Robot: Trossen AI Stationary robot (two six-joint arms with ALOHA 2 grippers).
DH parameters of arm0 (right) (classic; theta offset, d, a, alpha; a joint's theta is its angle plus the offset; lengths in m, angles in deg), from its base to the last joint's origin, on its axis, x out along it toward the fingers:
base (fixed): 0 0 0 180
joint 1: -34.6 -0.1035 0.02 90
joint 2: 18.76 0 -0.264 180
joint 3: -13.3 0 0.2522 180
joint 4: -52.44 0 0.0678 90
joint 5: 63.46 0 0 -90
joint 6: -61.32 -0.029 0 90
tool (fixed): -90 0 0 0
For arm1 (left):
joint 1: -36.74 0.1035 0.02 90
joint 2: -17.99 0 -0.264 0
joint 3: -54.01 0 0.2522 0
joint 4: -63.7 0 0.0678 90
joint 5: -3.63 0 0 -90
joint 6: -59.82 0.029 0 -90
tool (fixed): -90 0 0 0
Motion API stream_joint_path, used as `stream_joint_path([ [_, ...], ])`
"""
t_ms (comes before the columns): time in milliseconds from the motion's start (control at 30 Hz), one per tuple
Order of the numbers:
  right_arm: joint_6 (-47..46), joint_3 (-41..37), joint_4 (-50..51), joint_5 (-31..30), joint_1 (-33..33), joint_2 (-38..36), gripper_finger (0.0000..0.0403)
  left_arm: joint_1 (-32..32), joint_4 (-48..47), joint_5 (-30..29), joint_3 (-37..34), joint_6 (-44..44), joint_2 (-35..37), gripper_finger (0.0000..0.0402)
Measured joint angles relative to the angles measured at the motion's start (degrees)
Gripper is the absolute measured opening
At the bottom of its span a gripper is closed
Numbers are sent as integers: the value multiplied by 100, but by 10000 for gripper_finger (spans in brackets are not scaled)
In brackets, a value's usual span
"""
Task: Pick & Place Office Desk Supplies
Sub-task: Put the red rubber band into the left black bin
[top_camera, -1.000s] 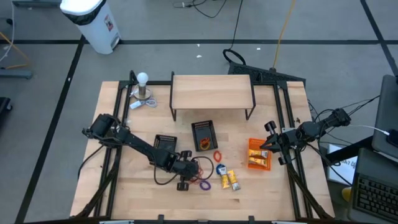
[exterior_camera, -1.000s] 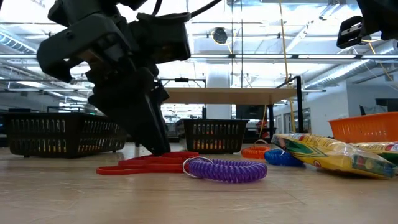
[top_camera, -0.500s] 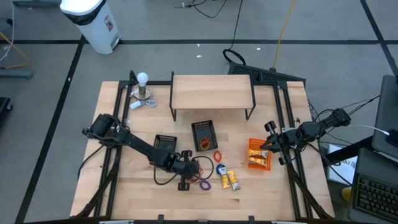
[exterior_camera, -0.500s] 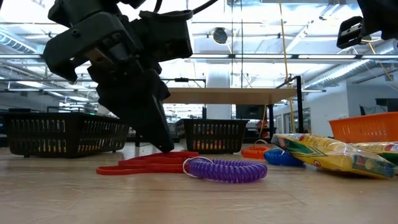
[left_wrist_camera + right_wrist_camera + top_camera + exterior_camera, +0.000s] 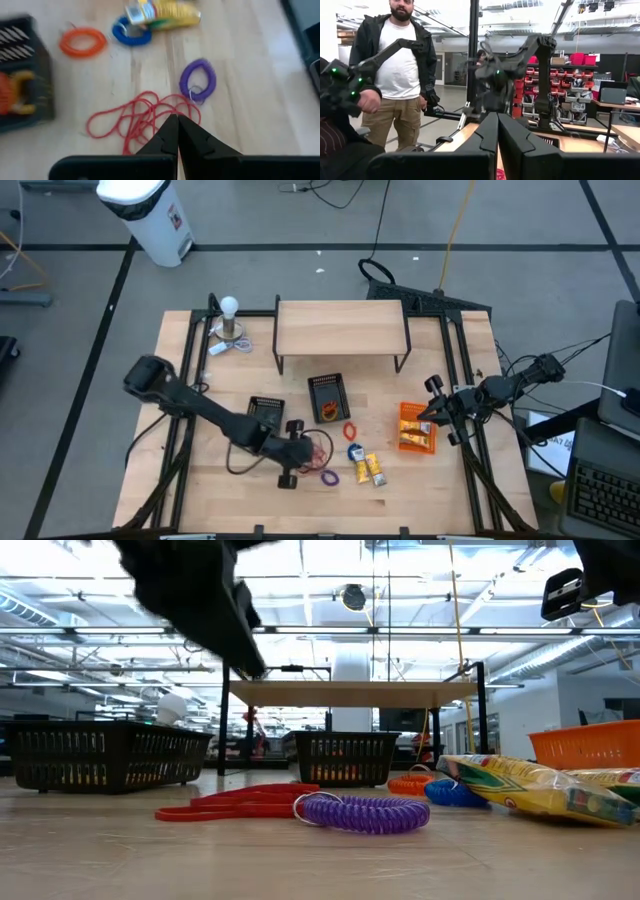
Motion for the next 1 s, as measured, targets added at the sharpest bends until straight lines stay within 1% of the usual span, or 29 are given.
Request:
stream_joint_path([
  [133, 0, 0, -4, 2, 0, 51, 0, -2, -74, -202, 2, -1, 297, 2],
  [200, 0, 0, 6, 2, 0, 61, 0, 5, 5, -299, 2, -15, 287, 2],
  [300, 0, 0, -4, 2, 0, 59, 0, 64, 161, -369, 2, -35, 64, 14],
  [400, 43, 0, -25, 2, -1, 59, 0, 143, 360, -216, 1, -137, -233, 34],
  [567, 54, 0, -10, 2, -1, 59, 0, 202, 494, -68, 0, -151, -645, 87],
  [767, 90, 0, -30, 2, 0, 59, 0, 247, 459, 184, 0, -187, -793, 145],
  [867, 79, 0, -23, 0, 0, 59, 0, 240, 468, 211, 0, -166, -790, 160],
  [1000, 74, 0, -31, 2, -1, 59, 0, 258, 445, 282, 0, -171, -793, 161],
])
